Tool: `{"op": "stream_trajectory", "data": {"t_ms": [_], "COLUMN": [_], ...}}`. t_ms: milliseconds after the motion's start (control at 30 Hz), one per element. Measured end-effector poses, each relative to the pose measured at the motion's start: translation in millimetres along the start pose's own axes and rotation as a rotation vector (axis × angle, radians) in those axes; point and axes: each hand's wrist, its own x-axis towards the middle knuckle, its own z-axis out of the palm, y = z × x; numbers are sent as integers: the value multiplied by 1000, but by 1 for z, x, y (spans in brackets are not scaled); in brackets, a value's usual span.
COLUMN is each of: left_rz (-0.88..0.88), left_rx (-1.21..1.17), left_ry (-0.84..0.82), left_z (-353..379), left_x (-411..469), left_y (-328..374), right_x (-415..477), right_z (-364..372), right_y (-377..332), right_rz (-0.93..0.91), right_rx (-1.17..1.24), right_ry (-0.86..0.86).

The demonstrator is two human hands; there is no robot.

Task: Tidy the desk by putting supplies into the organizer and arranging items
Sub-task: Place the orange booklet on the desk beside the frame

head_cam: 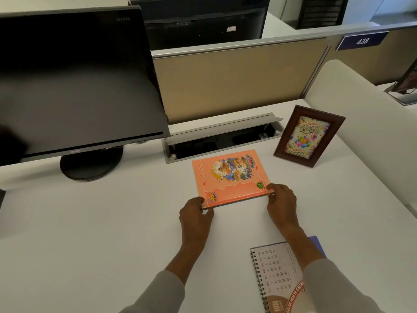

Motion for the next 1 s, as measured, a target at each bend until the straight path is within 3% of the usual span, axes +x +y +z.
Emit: {"op": "stream_trajectory", "data": {"t_ms": [500, 1000], "left_rz": [84, 54], "left_rx": [136, 91], "left_ry": [-33, -37], "left_z": [20, 24], "left_x": [22, 23], "left_y": [13, 10], "right_x": [37, 38], "right_z": [2, 2], "right_y": [10, 10], "right_rz": [42, -19], "right_rx": [18, -38], "right_ry": [5, 10]}}
